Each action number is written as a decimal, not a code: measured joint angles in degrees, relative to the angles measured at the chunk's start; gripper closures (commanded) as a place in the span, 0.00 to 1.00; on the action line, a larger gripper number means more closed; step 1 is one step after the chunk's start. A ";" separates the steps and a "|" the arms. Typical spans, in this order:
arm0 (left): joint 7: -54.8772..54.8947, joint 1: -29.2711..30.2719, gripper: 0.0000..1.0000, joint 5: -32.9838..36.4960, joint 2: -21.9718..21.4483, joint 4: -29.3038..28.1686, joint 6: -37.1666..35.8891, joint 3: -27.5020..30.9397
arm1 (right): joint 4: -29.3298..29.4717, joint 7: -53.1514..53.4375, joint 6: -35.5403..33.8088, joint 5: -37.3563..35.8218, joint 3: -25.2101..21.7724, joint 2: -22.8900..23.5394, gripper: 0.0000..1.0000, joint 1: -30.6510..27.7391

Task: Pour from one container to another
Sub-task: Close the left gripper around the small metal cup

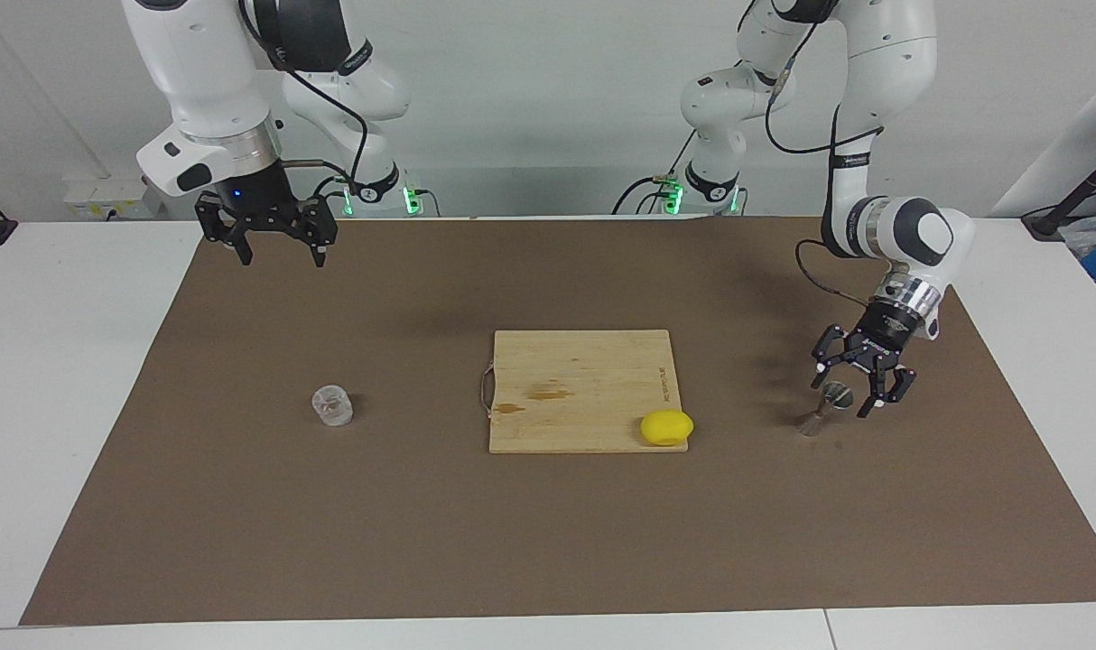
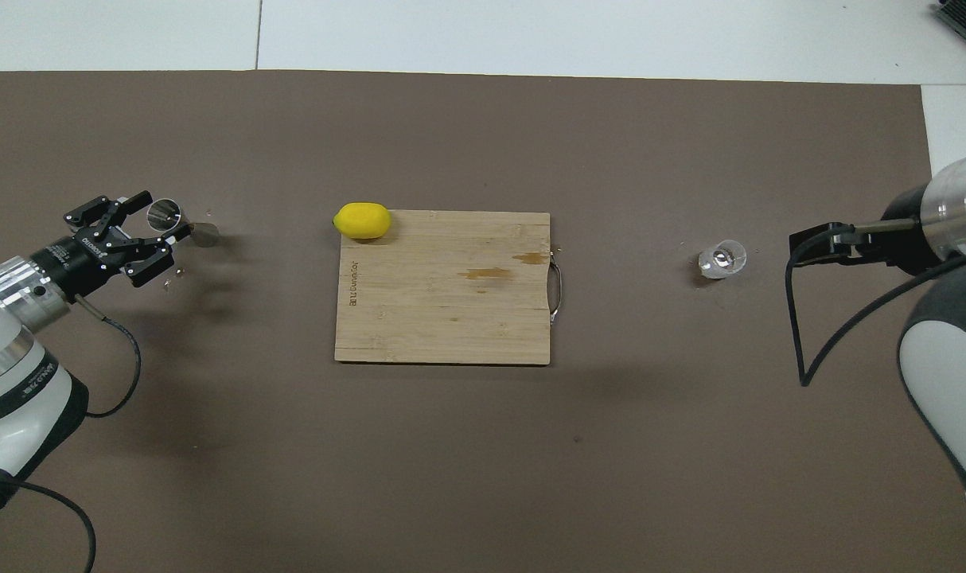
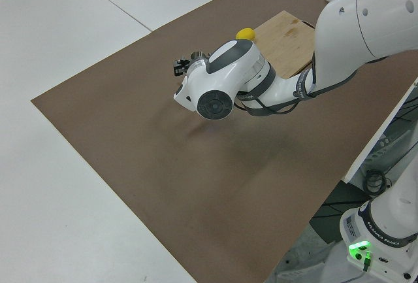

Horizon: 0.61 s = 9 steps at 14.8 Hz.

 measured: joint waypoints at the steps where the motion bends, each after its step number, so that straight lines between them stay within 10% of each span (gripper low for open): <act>1: 0.12 0.00 0.22 -0.01 0.00 -0.21 0.00 0.00 | 0.00 0.00 0.00 0.00 0.00 0.00 0.00 0.00; 9: 0.24 0.02 0.23 -0.05 0.00 -0.50 0.00 0.07 | 0.00 0.00 0.00 0.00 0.00 0.00 0.00 0.00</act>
